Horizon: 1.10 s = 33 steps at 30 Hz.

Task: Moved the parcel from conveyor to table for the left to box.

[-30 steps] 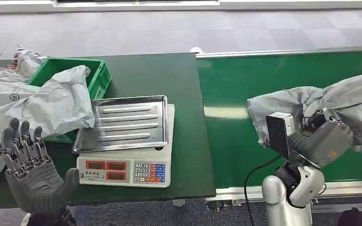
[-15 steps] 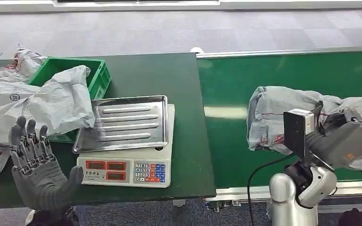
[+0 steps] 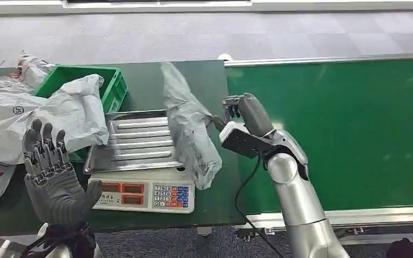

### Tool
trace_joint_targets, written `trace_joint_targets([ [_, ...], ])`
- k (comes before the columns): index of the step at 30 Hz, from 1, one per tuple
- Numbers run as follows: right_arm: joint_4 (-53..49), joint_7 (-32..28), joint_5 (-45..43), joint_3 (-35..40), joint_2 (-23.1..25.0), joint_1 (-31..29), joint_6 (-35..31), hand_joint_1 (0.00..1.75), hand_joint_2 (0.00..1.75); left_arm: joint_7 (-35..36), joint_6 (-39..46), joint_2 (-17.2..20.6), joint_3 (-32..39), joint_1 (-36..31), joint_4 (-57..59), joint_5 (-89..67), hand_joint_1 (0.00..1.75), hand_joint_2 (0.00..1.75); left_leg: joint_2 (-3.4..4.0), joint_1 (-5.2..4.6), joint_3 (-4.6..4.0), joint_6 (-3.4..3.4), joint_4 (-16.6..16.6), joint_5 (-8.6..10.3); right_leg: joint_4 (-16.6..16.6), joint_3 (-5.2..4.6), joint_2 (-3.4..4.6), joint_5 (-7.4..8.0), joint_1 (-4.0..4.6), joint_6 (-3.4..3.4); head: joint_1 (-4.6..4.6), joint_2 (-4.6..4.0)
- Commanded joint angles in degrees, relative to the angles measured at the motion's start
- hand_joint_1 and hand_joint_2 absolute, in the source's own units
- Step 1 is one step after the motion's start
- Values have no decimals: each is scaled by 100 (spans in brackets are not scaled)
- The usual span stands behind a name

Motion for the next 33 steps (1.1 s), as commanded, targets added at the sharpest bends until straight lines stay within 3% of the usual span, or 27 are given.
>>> trace_joint_targets([
  [1,1213,-176,-294,1030,-47,-717,238,175,175,13,177,270,-85,3,250,19,0,175,7,1,13,-9,-9,-4,-7,8,15,-2,-1,5,0,0],
  [14,1340,-317,-464,1266,-16,-697,252,175,175,13,250,221,-26,132,163,-16,0,175,-9,-1,7,-11,-13,-3,-13,10,5,-2,-5,4,0,0],
  [15,1481,143,-316,1052,142,-725,-387,141,175,13,381,181,4,258,36,-71,0,175,-5,-2,4,-7,-8,-5,-9,6,6,-3,-5,2,0,0],
  [16,1481,143,-316,1052,142,-725,-387,42,175,13,381,181,4,258,36,-71,0,175,-5,-1,11,-11,-16,-4,-16,11,11,-1,-5,4,0,0],
  [17,1606,323,-224,1055,184,-805,-495,0,175,13,436,170,21,344,-55,-90,0,175,-2,-2,7,-9,-10,-6,-10,7,11,-3,-5,3,0,0],
  [19,1680,586,213,1127,246,-862,-1223,0,175,13,451,196,12,446,-165,-84,0,175,4,-3,6,-9,-8,-7,-7,3,18,-2,-5,4,0,0],
  [20,1599,617,275,1095,263,-822,-1458,0,0,13,466,188,19,462,-184,-94,0,175,6,-1,5,-10,-9,-6,-10,2,20,0,-4,4,0,0],
  [21,1177,712,441,946,318,-638,-2238,0,0,13,546,161,38,526,-240,-143,0,175,2,-2,2,-9,-7,-7,-7,1,15,-2,-4,3,-2,0],
  [22,378,775,558,655,440,-285,-3436,0,0,13,594,102,57,624,-297,-192,0,175,-2,0,8,-13,-13,-6,-14,6,15,-2,-3,4,0,0],
  [23,-133,790,617,496,509,-57,-4118,0,0,13,595,92,42,661,-303,-210,0,175,-11,0,0,-9,-6,-7,-8,1,3,-6,-2,3,-2,0],
  [24,-1381,895,993,412,440,508,-5297,0,175,13,546,52,7,657,-217,-295,0,175,-17,1,1,-12,-11,-6,-12,3,-1,-7,-2,4,0,0],
  [28,-4622,-335,107,-854,888,1839,-5534,0,175,13,377,83,-157,300,537,-401,0,175,-75,-2,-8,-10,-8,-6,-9,4,-60,-25,-2,4,0,0],
  [31,-5645,-335,66,-1014,888,2146,-5534,0,175,15,374,140,-347,-58,1212,-783,0,175,-104,-6,-4,-6,-10,-13,-12,15,-87,-37,-6,7,-2,0],
  [32,-5713,-335,33,-1016,888,2203,-5534,0,175,38,384,155,-395,-169,1382,-920,0,175,-76,-10,-6,-1,-4,-21,-7,5,-65,-34,-7,5,0,0],
  [33,-5732,-335,13,-913,888,2273,-5534,0,175,161,471,203,-489,-356,1660,-1309,0,175,-96,-9,-4,-4,-8,-20,-13,14,-80,-37,-8,8,0,0],
])
